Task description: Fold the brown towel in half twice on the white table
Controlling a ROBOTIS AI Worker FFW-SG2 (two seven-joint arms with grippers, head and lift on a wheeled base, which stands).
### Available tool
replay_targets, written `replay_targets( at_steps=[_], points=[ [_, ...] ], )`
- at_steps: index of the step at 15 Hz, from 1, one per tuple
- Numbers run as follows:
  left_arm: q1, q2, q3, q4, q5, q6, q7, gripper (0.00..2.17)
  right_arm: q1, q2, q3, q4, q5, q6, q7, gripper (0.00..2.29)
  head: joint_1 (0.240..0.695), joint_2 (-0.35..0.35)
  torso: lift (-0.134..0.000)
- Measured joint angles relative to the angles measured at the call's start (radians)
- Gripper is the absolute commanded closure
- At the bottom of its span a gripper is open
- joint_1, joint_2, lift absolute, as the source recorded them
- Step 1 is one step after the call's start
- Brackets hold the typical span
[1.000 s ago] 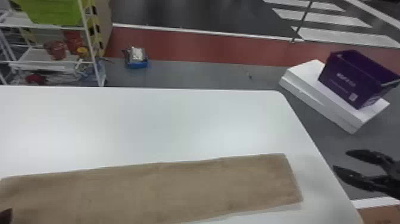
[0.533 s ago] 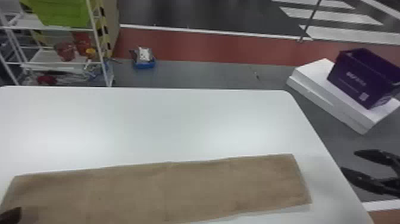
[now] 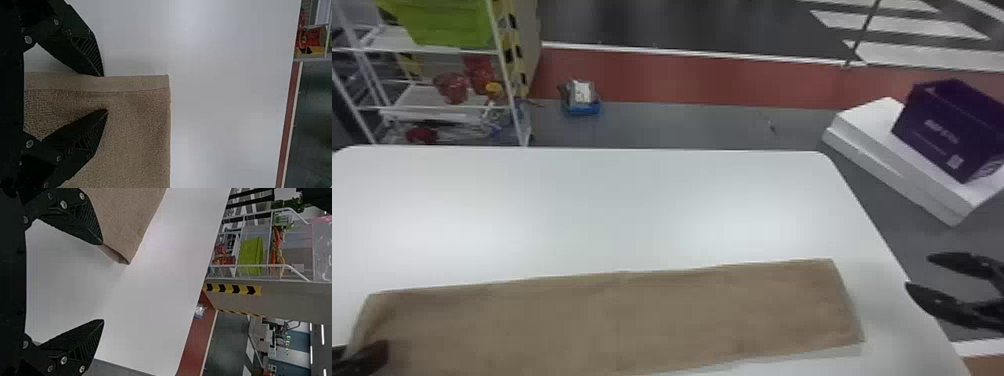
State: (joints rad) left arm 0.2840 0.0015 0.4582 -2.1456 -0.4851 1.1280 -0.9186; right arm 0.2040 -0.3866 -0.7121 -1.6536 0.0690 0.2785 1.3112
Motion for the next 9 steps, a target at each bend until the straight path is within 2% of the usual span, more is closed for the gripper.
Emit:
replay_targets(
  at_steps=[2, 3, 9],
  points=[
    [0.001, 0.000, 0.003, -0.012, -0.003, 0.018, -0.017, 1.15, 0.000, 0.000, 0.009, -0.003, 0.000, 0.000, -0.001, 0.20, 0.695, -0.140, -0.124],
    [0.003, 0.000, 0.005, -0.023, 0.001, 0.025, -0.027, 1.23, -0.001, 0.000, 0.016, -0.004, 0.000, 0.001, -0.001, 0.20, 0.695, -0.137, -0.124],
    [0.015, 0.000, 0.003, -0.138, 0.076, 0.145, -0.078, 1.24, -0.008, 0.003, 0.046, -0.009, 0.006, 0.006, -0.002, 0.20, 0.695, -0.162, -0.124]
  ],
)
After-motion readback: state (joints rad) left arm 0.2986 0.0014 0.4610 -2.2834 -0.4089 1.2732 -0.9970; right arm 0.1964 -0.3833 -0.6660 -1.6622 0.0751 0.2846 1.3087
